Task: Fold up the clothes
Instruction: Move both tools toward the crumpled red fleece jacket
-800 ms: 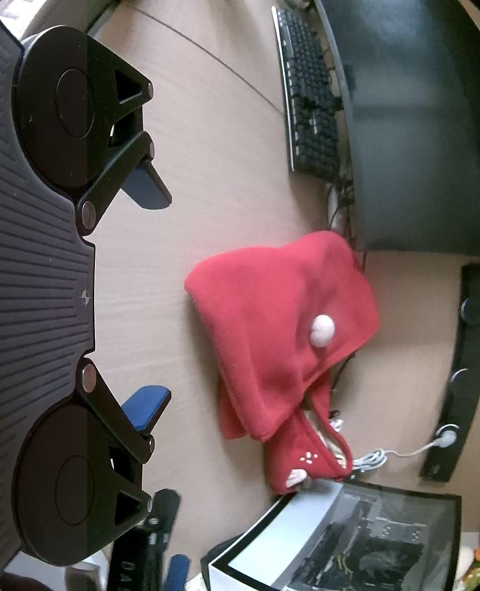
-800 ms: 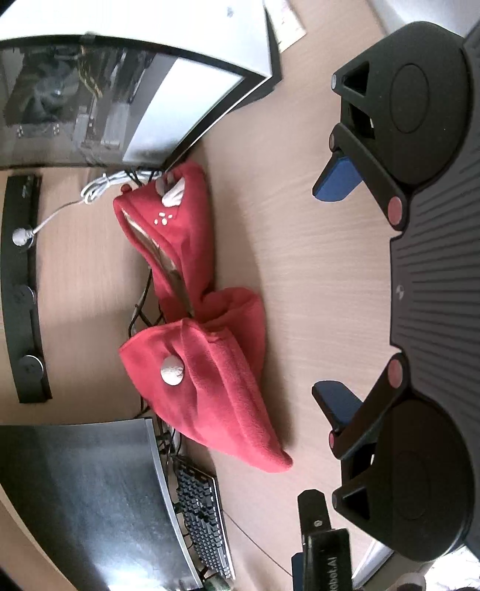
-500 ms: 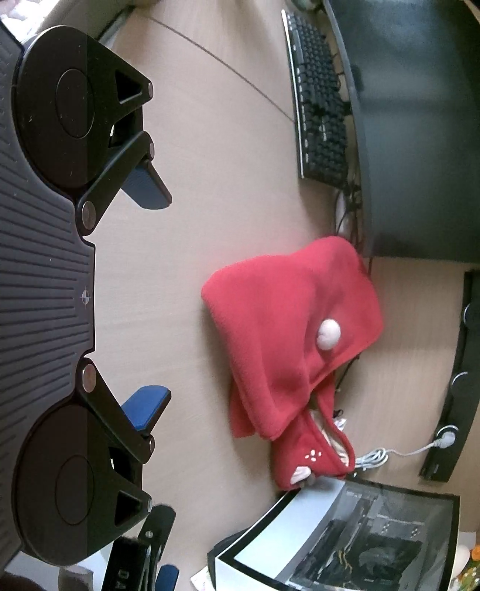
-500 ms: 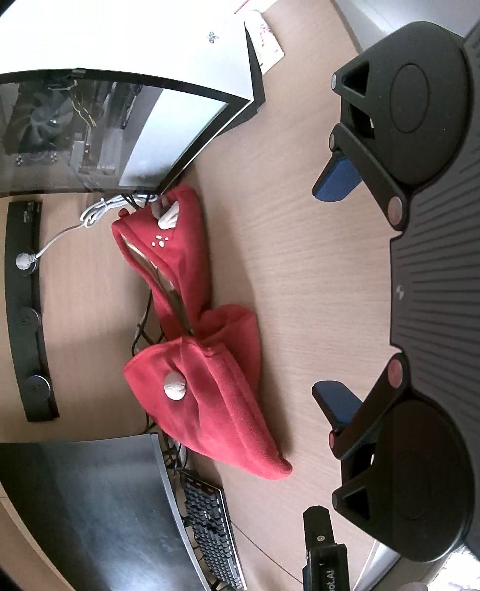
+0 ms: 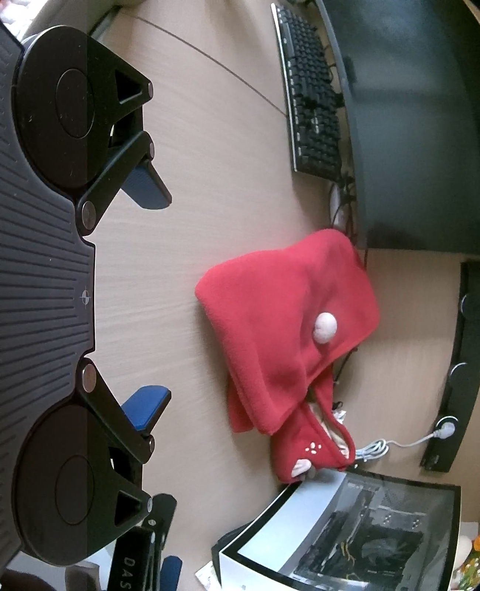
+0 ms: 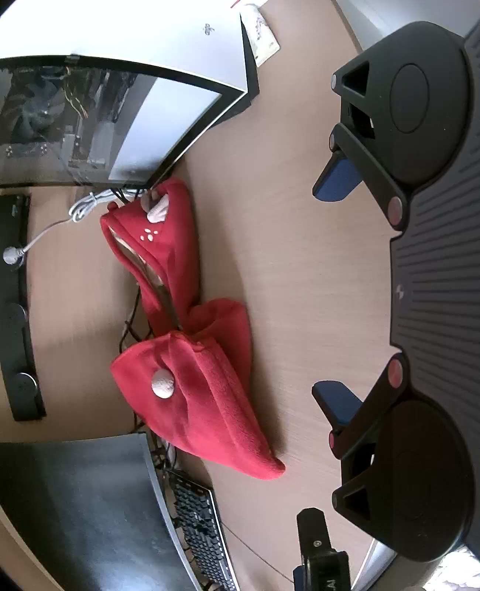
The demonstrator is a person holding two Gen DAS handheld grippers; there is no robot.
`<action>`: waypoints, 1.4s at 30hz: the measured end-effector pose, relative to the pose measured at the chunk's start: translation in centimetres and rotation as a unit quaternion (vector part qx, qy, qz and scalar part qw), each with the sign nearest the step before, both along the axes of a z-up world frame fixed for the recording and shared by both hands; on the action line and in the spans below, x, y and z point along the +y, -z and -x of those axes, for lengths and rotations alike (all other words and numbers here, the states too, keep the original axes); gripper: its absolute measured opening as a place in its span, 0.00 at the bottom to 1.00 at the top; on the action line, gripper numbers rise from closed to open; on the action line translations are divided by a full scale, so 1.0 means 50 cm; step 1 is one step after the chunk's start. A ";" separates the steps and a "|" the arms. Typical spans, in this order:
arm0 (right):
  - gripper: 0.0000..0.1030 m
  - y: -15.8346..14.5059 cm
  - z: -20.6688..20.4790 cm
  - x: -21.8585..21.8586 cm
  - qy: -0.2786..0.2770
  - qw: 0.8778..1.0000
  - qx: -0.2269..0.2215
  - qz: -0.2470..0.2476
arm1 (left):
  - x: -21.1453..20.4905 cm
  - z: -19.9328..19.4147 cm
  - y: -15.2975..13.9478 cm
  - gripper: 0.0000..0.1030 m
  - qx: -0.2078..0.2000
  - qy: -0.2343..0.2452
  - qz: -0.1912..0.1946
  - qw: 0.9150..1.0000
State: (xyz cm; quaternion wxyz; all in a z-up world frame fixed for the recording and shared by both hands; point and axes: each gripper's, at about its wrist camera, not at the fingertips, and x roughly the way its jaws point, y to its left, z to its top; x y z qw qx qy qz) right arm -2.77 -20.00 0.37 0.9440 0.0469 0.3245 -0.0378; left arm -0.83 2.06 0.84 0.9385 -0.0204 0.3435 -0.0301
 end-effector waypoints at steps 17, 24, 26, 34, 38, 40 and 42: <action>1.00 0.005 -0.018 -0.005 -0.005 1.000 0.007 0.002 | -0.004 -0.021 0.007 1.00 0.016 0.004 -0.001 1.000; 1.00 0.010 -0.021 -0.009 -0.004 1.000 0.013 0.003 | -0.010 -0.028 0.012 1.00 0.023 0.006 -0.001 1.000; 1.00 0.012 -0.020 -0.011 -0.004 1.000 0.014 0.003 | -0.012 -0.029 0.014 1.00 0.024 0.008 -0.001 1.000; 1.00 0.017 -0.020 -0.025 0.003 1.000 0.016 0.000 | -0.024 -0.037 0.019 1.00 0.029 0.015 -0.002 0.999; 1.00 0.019 -0.021 -0.032 0.005 1.000 0.017 0.000 | -0.030 -0.041 0.021 1.00 0.029 0.018 -0.004 0.999; 1.00 0.020 -0.021 -0.036 0.007 1.000 0.017 -0.001 | -0.034 -0.043 0.021 1.00 0.029 0.019 -0.005 0.999; 1.00 0.021 -0.022 -0.039 0.008 1.000 0.018 -0.002 | -0.036 -0.045 0.023 1.00 0.030 0.020 -0.005 0.999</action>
